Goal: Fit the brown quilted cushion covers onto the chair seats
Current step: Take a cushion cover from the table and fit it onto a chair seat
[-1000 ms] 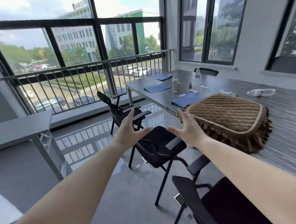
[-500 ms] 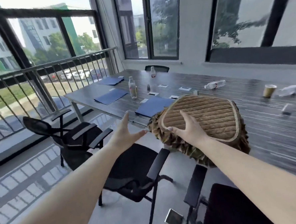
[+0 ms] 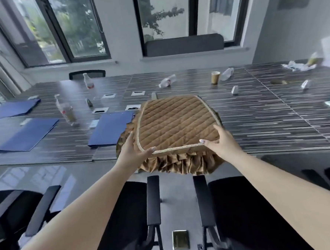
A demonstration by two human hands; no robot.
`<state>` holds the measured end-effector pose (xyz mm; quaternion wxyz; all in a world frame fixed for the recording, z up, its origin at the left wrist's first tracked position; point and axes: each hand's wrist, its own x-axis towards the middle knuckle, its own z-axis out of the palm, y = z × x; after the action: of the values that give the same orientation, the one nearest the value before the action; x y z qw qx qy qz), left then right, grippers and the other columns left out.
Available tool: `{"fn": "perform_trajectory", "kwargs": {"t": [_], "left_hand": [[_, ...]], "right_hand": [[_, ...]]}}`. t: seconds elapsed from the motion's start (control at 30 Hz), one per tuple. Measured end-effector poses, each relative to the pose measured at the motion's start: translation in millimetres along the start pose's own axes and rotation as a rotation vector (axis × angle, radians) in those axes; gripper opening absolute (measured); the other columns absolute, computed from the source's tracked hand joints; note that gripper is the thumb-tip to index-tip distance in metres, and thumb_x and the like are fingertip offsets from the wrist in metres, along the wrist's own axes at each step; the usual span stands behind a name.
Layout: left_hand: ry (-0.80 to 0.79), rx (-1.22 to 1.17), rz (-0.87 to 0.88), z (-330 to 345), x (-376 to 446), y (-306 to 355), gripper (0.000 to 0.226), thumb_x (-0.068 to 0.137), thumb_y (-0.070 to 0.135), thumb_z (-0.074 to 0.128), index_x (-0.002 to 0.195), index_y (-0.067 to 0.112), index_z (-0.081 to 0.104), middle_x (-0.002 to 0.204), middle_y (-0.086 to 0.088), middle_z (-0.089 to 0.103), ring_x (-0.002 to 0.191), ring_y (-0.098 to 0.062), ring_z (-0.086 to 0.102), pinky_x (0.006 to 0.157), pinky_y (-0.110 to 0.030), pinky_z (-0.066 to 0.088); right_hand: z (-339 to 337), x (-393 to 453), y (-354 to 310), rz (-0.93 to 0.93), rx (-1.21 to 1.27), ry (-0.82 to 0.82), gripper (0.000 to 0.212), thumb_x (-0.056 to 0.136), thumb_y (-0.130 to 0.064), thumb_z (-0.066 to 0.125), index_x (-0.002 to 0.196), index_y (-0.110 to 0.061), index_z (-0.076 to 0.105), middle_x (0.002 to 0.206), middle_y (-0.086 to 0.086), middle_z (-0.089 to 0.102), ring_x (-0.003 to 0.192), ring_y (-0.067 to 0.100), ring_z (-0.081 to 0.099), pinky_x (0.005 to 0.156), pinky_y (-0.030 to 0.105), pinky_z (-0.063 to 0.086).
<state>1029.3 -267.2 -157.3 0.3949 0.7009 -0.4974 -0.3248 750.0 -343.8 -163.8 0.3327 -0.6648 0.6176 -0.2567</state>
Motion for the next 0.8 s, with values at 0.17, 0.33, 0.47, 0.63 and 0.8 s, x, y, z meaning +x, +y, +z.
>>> {"fn": "perform_trajectory", "kwargs": {"t": [0.17,0.33,0.47,0.63,0.8], "left_hand": [[-0.051,-0.041,-0.046,18.2,71.2,-19.5,0.112,0.064,0.053,0.081,0.153,0.028,0.015,0.154,-0.002,0.033,0.141,-0.02,0.033,0.112,-0.047,0.035],[-0.007,-0.018,-0.083,31.3,141.2,-39.8,0.106,0.069,0.048,0.08,0.152,0.025,0.018,0.151,-0.001,0.036,0.139,-0.019,0.035,0.113,-0.042,0.032],[0.044,0.032,-0.157,38.6,186.9,-57.8,0.115,0.064,0.053,0.08,0.153,0.025,0.014,0.154,-0.003,0.031,0.142,-0.021,0.031,0.114,-0.044,0.029],[0.103,0.152,-0.261,50.7,233.6,-90.6,0.118,0.067,0.054,0.078,0.154,0.023,0.006,0.159,-0.011,0.021,0.145,-0.029,0.023,0.116,-0.052,0.024],[0.142,0.234,-0.356,64.7,267.3,-116.1,0.117,0.067,0.056,0.078,0.154,0.015,0.011,0.157,-0.012,0.027,0.145,-0.03,0.024,0.116,-0.051,0.025]], "right_hand": [[7.0,58.5,23.4,0.093,-0.01,0.052,0.084,0.081,-0.05,0.066,0.149,-0.022,0.025,0.154,0.007,0.028,0.141,0.025,0.029,0.11,0.037,0.028],[17.3,128.2,36.8,0.166,-0.043,0.031,0.085,0.081,-0.052,0.064,0.15,-0.02,0.024,0.154,0.01,0.027,0.14,0.028,0.03,0.11,0.04,0.029],[27.7,181.2,51.7,0.212,-0.083,0.005,0.085,0.081,-0.052,0.064,0.149,-0.02,0.025,0.153,0.01,0.029,0.141,0.028,0.028,0.113,0.045,0.028],[39.3,232.2,75.9,0.254,-0.181,-0.03,0.085,0.081,-0.052,0.064,0.148,-0.017,0.026,0.153,0.012,0.028,0.139,0.03,0.03,0.113,0.044,0.029],[45.6,270.9,103.2,0.35,-0.241,-0.011,0.094,0.073,-0.056,0.07,0.148,-0.023,0.024,0.151,0.016,0.026,0.137,0.035,0.031,0.11,0.048,0.033]]}}
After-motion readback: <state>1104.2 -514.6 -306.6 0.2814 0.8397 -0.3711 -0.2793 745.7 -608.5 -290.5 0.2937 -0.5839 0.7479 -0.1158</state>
